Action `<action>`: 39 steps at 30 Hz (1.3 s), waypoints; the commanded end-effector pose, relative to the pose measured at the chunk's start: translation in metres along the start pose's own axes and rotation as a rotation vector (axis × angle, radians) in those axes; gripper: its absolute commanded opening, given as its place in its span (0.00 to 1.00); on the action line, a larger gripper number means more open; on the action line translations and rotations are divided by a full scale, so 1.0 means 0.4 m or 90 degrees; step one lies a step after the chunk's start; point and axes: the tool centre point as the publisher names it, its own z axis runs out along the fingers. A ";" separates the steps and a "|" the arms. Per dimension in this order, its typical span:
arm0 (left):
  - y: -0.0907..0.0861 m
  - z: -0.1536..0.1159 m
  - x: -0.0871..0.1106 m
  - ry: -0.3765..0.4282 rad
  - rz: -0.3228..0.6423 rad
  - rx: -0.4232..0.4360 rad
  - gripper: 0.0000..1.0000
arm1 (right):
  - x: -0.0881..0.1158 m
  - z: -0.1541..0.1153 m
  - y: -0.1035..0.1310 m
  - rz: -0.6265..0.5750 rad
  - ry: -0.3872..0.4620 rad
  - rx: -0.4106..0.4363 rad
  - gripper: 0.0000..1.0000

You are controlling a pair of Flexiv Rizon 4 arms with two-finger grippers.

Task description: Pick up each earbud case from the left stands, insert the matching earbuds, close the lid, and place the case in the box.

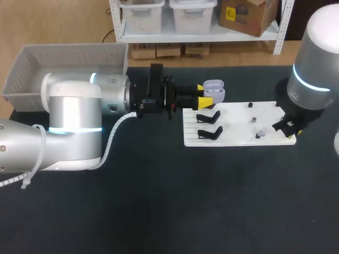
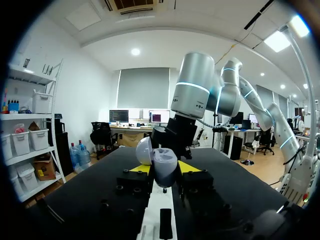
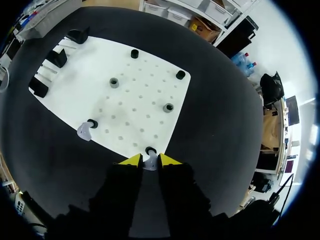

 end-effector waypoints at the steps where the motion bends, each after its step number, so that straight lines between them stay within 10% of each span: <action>1: 0.001 0.001 0.000 0.001 0.000 0.000 0.00 | 0.003 -0.009 0.001 0.002 -0.003 0.006 0.00; 18: 0.001 0.001 0.000 0.001 0.000 0.000 0.00 | 0.000 -0.233 0.055 0.111 0.053 0.000 0.00; 39: 0.001 0.001 0.000 0.001 0.000 0.000 0.00 | -0.005 -0.251 0.091 0.123 0.064 0.005 0.00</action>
